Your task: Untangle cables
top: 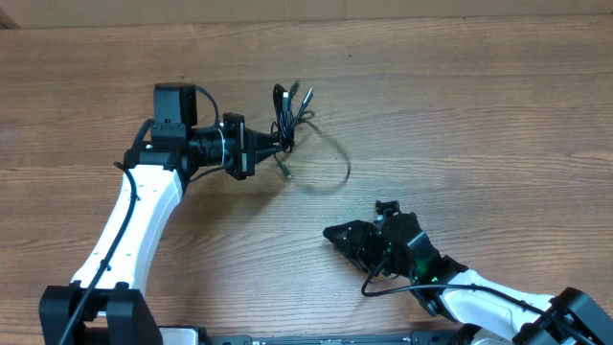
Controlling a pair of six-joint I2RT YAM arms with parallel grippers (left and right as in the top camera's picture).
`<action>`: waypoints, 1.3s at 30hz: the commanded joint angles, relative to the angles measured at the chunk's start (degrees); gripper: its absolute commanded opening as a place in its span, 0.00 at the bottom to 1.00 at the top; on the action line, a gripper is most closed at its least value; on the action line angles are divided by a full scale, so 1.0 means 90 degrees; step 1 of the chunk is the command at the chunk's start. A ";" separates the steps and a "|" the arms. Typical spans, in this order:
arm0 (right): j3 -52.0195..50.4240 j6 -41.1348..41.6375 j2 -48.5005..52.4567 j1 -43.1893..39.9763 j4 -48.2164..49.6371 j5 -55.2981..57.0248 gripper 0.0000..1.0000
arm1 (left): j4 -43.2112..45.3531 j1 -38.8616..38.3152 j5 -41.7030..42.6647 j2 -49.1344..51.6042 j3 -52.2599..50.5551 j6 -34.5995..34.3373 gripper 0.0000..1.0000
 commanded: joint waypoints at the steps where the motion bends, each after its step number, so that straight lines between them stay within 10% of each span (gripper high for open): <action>1: 0.0000 0.0027 0.0029 0.0022 0.0066 0.0061 0.70 | -0.0248 0.0058 -0.0340 -0.0097 0.0119 0.0697 0.04; 12: 0.0000 0.0027 0.0029 0.0022 0.0138 0.0061 0.93 | -0.1229 -0.0602 -0.3599 -0.0097 0.0119 0.2552 0.04; 21: 0.0000 -0.0389 0.0029 0.0022 0.0644 0.0058 0.89 | -0.1540 -0.1773 -0.5865 -0.0097 0.0119 0.3045 0.04; 31: 0.0000 -0.0308 0.0029 0.0019 0.0974 0.0036 0.84 | -0.2042 -0.2174 -0.6802 -0.0097 0.0119 0.3349 0.04; 39: 0.0000 -0.0308 0.0029 0.0015 0.1715 0.0670 0.84 | -0.1979 -0.2251 -0.6130 -0.0097 0.0119 0.6343 0.04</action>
